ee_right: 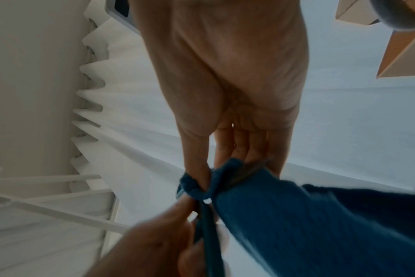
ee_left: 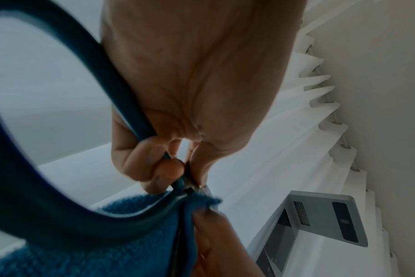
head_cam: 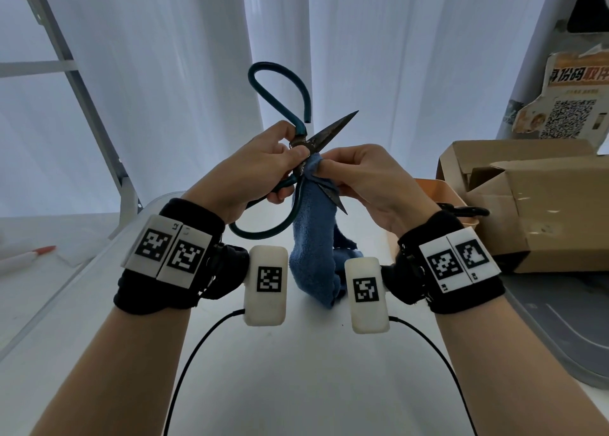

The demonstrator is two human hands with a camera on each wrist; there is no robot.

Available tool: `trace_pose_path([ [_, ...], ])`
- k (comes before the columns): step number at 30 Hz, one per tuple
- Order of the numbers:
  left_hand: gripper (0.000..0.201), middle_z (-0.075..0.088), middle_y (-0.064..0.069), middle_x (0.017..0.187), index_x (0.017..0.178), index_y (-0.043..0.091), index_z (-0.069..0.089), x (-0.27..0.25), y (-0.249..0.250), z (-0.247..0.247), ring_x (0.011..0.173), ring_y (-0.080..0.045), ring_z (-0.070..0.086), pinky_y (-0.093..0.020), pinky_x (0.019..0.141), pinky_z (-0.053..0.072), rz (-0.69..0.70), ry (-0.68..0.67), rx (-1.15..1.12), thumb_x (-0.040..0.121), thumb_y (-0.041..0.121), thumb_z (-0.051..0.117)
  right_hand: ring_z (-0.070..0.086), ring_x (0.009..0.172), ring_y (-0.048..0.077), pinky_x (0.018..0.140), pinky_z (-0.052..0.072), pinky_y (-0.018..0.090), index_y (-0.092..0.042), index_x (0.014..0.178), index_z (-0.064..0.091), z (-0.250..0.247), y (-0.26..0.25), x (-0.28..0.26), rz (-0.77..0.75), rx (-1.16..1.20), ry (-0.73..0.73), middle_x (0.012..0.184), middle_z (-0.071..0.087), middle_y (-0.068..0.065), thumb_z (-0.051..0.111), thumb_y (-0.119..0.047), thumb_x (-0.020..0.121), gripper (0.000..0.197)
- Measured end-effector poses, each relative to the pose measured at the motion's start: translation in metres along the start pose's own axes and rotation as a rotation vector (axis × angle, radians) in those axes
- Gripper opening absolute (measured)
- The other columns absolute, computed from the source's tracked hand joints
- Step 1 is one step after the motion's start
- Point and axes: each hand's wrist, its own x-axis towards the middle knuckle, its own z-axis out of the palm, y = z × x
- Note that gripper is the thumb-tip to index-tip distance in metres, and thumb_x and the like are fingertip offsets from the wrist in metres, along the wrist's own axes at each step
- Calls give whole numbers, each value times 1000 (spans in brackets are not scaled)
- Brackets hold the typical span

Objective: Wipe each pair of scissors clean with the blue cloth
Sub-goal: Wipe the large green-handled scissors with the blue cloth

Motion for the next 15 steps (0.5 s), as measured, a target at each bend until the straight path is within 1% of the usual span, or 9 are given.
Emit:
trace_pose_path([
  [2, 9, 46, -7, 79, 109, 11, 49, 0, -1, -2, 50, -14, 43, -24, 46, 35, -7, 4, -9, 105, 19, 47, 70, 85, 20, 84, 59, 31, 0, 100, 75, 0, 0, 1, 6, 3, -19, 95, 75, 16, 66, -4, 91, 13],
  [4, 9, 46, -10, 82, 109, 11, 49, 0, -2, -1, 51, -15, 43, -25, 47, 35, -8, 6, -4, 105, 19, 47, 69, 85, 20, 83, 59, 30, -1, 98, 75, 1, 0, 0, 10, 12, -27, 93, 74, 15, 65, -1, 90, 12],
  [7, 15, 48, -13, 88, 115, 8, 50, 0, -1, 1, 52, -15, 43, -25, 47, 35, -6, 2, 4, 106, 18, 46, 69, 79, 16, 76, 57, 24, -5, 88, 73, 3, 1, -1, 9, 18, -26, 86, 73, 9, 73, -6, 86, 3],
  [8, 14, 48, -13, 89, 115, 8, 50, 0, 0, 1, 52, -15, 43, -25, 47, 35, -4, 1, 5, 106, 18, 46, 69, 78, 15, 76, 57, 25, -5, 88, 73, 3, 1, -1, 7, 13, -21, 85, 74, 10, 73, -7, 86, 3],
  [10, 12, 49, -14, 90, 112, 9, 50, 0, 0, 2, 52, -15, 42, -25, 47, 34, -2, 0, -2, 105, 18, 46, 70, 83, 19, 82, 59, 28, -2, 94, 74, 1, 0, 0, 5, 10, -28, 93, 75, 16, 70, -7, 89, 8],
  [11, 11, 50, -14, 90, 112, 9, 50, 0, 0, 1, 53, -16, 42, -25, 47, 34, -1, 1, -4, 105, 17, 46, 70, 85, 20, 84, 59, 30, -1, 97, 74, 0, -1, 0, 5, 12, -37, 97, 75, 19, 69, -7, 90, 11],
  [12, 11, 50, -13, 90, 112, 9, 49, -1, 0, 2, 53, -16, 42, -25, 47, 34, -1, 2, -5, 105, 17, 46, 71, 86, 21, 83, 59, 30, -1, 97, 74, 0, -1, -1, 6, 18, -41, 98, 75, 20, 68, -7, 90, 11],
  [13, 10, 49, -13, 90, 111, 10, 49, -1, 1, 2, 52, -15, 42, -25, 47, 34, 0, 4, -4, 105, 17, 46, 70, 85, 20, 81, 59, 29, -2, 95, 74, 1, -1, -1, 7, 27, -39, 96, 74, 18, 69, -7, 90, 9],
  [15, 9, 49, -13, 89, 109, 11, 50, -1, 2, 2, 52, -14, 43, -24, 47, 35, 2, 6, -8, 106, 18, 46, 69, 81, 17, 77, 56, 25, -6, 88, 72, 3, -1, -2, 7, 39, -22, 88, 73, 12, 73, -9, 87, 3],
])
